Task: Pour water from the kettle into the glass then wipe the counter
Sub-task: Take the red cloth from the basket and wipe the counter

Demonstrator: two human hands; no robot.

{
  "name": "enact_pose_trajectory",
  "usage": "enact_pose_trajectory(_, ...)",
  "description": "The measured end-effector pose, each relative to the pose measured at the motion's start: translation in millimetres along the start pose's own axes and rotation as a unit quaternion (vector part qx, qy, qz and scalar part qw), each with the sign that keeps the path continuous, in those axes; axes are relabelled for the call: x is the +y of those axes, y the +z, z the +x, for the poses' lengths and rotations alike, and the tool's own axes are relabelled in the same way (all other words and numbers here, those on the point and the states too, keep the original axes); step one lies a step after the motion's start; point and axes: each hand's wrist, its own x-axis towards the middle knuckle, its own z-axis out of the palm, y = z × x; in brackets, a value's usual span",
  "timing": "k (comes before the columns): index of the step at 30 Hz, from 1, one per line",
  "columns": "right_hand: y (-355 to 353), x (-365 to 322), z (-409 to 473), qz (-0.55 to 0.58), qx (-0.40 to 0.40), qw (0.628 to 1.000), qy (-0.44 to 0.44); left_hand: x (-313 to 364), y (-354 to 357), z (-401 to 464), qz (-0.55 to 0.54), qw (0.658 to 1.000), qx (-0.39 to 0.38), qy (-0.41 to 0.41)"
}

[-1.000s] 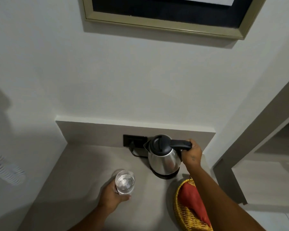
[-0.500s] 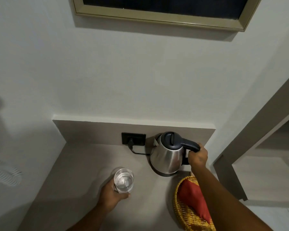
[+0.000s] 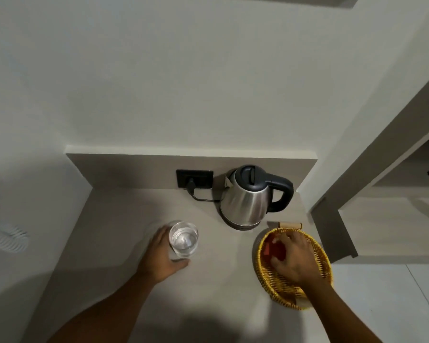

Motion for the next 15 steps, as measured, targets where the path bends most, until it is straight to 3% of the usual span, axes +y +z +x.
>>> enact_pose_trajectory(4, 13, 1, 2, -0.035, -0.086, 0.995, 0.028, -14, 11, -8, 0.230, 0.973, -0.033, -0.011)
enact_pose_trajectory(12, 33, 4, 4, -0.011, -0.056, 0.998, 0.037, -15, 16, -15, 0.284, 0.959, -0.005, 0.011)
enact_pose_trajectory(15, 22, -4, 10, 0.088, -0.021, 0.994, 0.064, -17, 16, -14, 0.293, 0.956, -0.002, 0.015)
